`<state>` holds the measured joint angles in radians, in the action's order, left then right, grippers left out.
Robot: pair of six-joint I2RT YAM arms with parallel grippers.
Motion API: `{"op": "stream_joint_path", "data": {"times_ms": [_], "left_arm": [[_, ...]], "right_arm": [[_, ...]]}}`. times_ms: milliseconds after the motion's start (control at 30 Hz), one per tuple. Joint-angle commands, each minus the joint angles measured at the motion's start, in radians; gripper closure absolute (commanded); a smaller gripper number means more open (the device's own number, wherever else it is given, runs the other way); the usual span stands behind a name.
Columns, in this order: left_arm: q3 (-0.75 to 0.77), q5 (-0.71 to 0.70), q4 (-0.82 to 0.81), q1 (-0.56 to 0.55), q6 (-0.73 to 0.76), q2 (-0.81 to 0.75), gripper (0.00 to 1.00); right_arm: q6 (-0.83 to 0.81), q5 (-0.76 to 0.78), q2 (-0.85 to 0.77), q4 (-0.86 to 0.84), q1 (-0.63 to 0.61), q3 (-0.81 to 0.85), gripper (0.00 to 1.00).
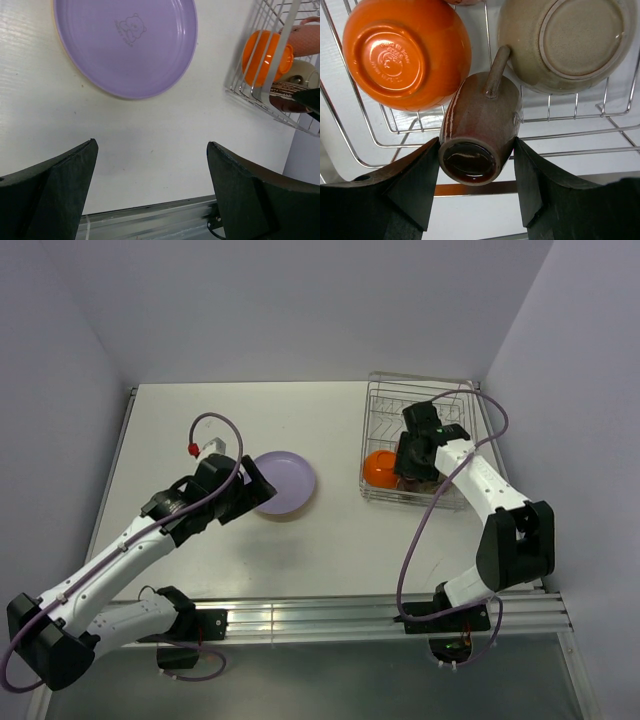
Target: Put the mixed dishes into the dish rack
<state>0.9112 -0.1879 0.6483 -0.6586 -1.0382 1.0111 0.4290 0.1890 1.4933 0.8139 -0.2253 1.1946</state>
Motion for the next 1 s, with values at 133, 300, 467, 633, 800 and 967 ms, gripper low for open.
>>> {"op": "stream_joint_path", "data": {"times_ms": [133,300,467,633,800,967], "left_arm": [[0.015,0.031,-0.013,0.039,0.006,0.023,0.04],[-0.001,0.054,-0.022,0.063,-0.002,0.055,0.04],[-0.020,0.070,-0.041,0.073,-0.010,0.109,0.05],[-0.035,0.042,-0.041,0.076,-0.022,0.173,0.07],[-0.057,0.005,-0.053,0.077,-0.063,0.202,0.13],[-0.067,-0.024,-0.078,0.077,-0.106,0.233,0.22]], "right_arm": [[0.002,-0.019,-0.011,-0.102,0.023,-0.053,1.00],[-0.003,-0.042,-0.024,-0.116,0.029,-0.090,1.00],[-0.004,-0.045,-0.036,-0.131,0.032,-0.110,0.81],[-0.006,-0.066,-0.082,-0.131,0.032,-0.115,0.38],[-0.007,-0.079,-0.145,-0.117,0.029,-0.112,0.32],[-0.013,-0.091,-0.226,-0.091,0.029,-0.096,0.30]]}}
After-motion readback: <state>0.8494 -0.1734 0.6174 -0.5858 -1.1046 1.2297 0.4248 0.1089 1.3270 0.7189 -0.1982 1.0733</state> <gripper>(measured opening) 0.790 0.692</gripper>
